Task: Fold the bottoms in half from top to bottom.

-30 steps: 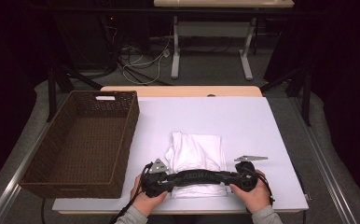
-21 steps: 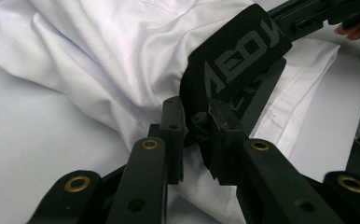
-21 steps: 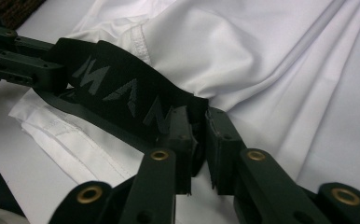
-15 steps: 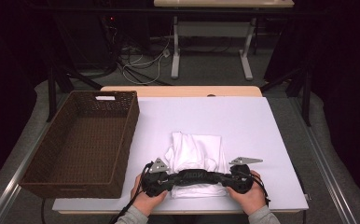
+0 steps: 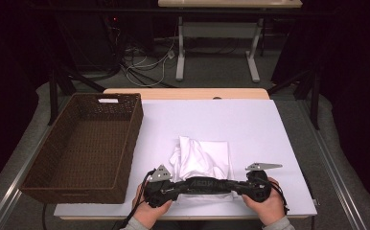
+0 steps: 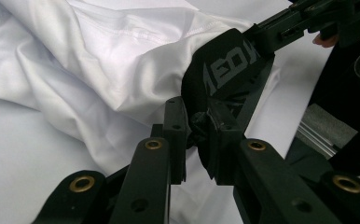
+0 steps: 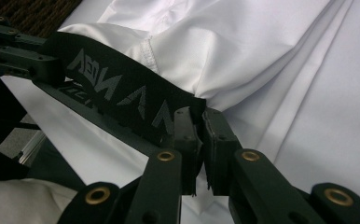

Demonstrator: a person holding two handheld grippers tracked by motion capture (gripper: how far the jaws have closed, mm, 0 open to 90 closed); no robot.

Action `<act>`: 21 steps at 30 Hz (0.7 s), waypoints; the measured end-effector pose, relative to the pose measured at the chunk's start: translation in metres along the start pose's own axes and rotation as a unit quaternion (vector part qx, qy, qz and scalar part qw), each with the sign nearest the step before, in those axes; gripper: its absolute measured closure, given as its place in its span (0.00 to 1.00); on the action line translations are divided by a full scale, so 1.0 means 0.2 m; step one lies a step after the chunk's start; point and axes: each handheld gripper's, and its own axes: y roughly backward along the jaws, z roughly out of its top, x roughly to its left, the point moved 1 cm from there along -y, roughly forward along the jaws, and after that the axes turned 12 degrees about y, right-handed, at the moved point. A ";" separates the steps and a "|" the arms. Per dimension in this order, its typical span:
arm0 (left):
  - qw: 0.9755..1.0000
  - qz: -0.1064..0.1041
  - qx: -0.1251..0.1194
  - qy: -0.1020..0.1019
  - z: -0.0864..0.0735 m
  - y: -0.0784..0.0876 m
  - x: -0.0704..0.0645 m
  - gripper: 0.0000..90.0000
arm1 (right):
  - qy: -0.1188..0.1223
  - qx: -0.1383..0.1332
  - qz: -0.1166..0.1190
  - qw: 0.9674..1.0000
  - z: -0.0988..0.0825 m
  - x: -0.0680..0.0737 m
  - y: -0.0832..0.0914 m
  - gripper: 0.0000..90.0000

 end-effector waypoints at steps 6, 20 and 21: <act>1.000 0.013 0.008 -0.008 -0.06 -0.01 -0.03 0.88 | 0.013 0.010 -0.007 1.000 -0.05 0.03 0.00 0.94; 0.999 0.011 -0.014 0.035 -0.06 0.00 0.00 0.63 | 0.029 0.006 -0.024 0.999 -0.07 0.03 -0.03 0.84; 0.999 0.013 -0.021 0.037 -0.06 0.01 0.01 0.59 | 0.029 -0.001 -0.025 0.999 -0.06 0.03 -0.02 0.81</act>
